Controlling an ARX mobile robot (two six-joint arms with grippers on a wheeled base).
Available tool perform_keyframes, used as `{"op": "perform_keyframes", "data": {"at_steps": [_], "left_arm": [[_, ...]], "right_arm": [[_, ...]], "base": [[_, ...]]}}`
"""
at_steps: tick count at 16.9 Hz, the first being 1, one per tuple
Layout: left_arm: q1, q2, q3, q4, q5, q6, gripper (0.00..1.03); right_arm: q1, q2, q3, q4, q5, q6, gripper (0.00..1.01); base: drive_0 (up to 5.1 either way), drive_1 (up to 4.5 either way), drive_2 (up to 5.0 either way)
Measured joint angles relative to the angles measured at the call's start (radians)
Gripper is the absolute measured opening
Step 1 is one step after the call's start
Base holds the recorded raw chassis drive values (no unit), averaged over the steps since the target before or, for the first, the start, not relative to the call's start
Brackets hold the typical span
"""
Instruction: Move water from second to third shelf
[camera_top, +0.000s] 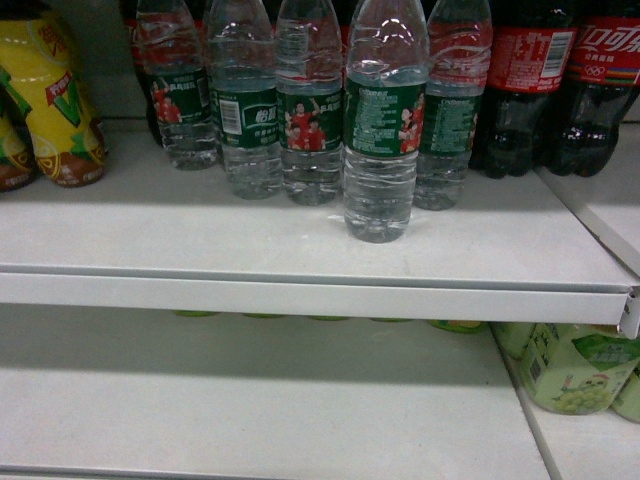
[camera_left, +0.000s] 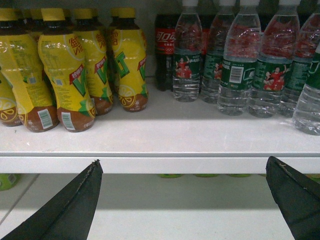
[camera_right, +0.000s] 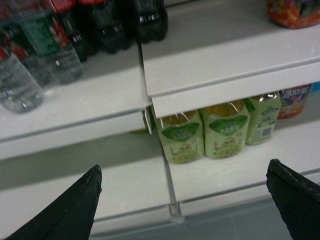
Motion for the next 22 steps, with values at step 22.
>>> {"op": "perform_keyframes", "data": {"at_steps": [22], "left_arm": [[0.000, 0.000, 0.000, 0.000, 0.000, 0.000, 0.98]], "right_arm": [[0.385, 1.345, 0.476, 0.909, -0.019, -0.120, 0.98]], "base": [[0.0, 0.00, 0.0]]}}
